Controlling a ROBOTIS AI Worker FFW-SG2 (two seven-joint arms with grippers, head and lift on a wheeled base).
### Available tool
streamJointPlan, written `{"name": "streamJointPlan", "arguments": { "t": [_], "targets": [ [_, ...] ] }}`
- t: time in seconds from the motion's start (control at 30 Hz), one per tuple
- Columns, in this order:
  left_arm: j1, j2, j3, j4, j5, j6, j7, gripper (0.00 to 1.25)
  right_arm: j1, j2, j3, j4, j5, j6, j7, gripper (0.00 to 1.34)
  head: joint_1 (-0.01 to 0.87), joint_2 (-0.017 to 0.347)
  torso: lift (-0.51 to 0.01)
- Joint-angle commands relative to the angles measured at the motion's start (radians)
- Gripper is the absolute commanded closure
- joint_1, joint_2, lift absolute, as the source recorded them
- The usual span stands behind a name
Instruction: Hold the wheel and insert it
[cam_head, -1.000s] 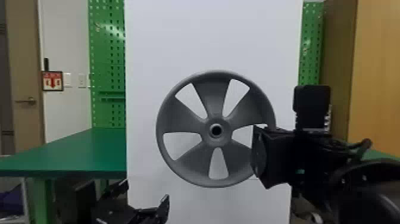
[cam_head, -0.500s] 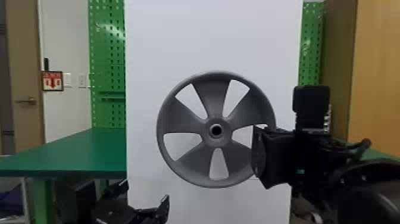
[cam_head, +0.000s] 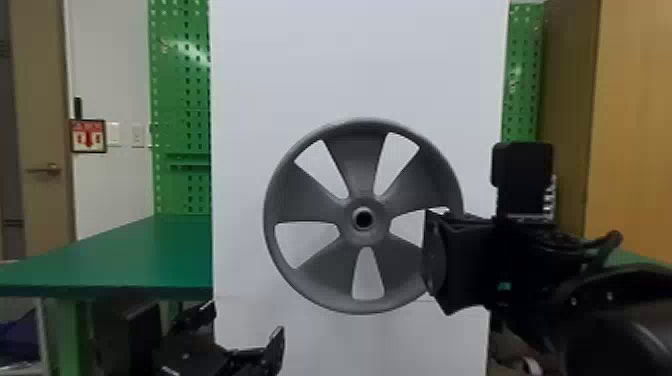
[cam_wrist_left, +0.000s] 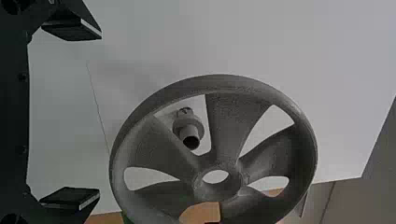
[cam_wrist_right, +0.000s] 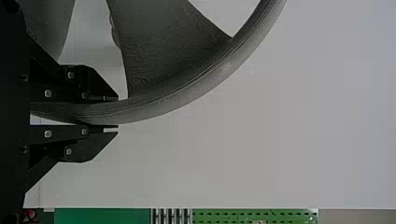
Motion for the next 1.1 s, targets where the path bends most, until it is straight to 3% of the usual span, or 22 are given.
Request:
{"name": "streamJointPlan", "arguments": {
  "t": [0.0,1.07],
  "targets": [
    [0.000,0.000,0.000,0.001,-0.001,0.000,-0.001,0.10,-0.003,0.001,0.001,0.006,0.000,-0.001,0.000,1.18,0.097,0.015,-0.442],
    [0.003,0.000,-0.002,0.001,-0.001,0.000,0.001,0.10,-0.021,0.001,0.009,0.046,0.013,-0.013,0.000,1.18,0.097,0.015,-0.442]
  ]
}}
